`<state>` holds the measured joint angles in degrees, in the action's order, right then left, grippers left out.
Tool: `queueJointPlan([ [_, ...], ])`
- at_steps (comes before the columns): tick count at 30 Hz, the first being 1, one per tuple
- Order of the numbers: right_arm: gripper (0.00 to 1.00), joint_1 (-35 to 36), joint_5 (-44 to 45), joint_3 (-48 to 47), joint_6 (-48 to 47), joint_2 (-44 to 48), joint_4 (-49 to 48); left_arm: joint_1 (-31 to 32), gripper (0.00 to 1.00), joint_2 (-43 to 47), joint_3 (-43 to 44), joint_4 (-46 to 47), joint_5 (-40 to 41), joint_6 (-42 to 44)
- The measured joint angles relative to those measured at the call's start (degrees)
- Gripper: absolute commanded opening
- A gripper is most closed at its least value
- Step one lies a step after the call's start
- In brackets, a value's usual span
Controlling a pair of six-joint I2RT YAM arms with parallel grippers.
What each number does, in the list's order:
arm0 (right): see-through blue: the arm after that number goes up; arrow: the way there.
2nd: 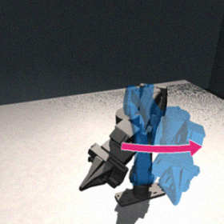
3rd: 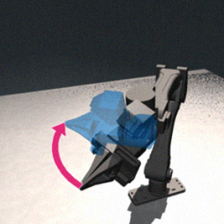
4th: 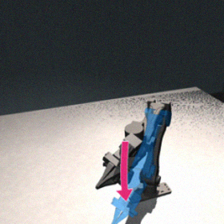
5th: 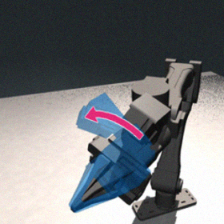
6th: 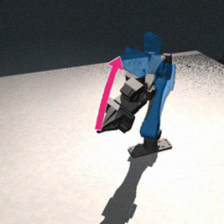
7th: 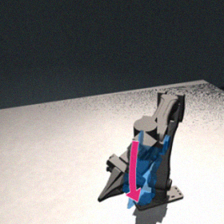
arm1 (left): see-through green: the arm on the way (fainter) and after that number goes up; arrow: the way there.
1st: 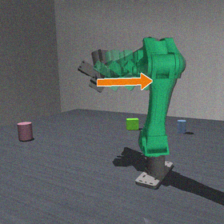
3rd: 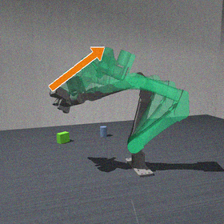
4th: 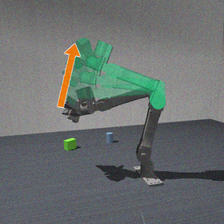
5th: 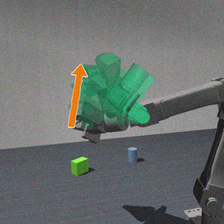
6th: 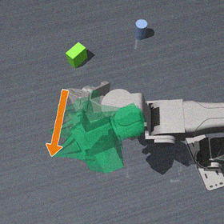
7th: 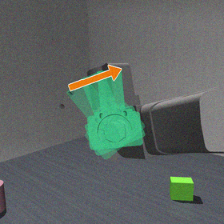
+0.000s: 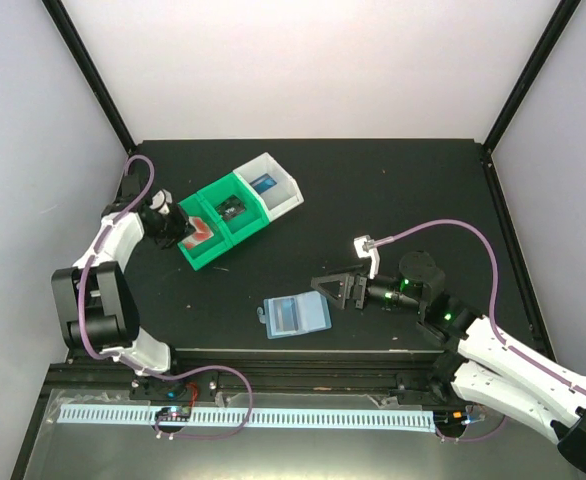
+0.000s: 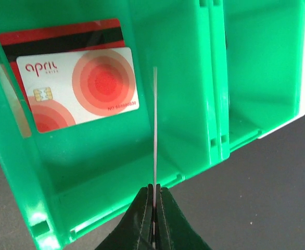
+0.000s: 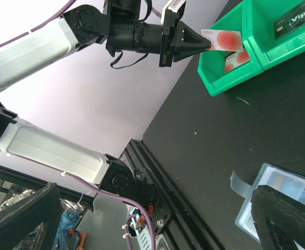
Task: Take the credit cards out of the card holder
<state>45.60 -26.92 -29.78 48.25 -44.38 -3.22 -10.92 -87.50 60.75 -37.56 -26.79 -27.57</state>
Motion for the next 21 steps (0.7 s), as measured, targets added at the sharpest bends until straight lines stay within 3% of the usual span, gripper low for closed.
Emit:
queueJointPlan([
  [21,1.0,0.0,1.6,-0.4,-1.3,0.0,2.2,0.0,0.02,-7.9,5.9,-0.1,3.6,1.0],
])
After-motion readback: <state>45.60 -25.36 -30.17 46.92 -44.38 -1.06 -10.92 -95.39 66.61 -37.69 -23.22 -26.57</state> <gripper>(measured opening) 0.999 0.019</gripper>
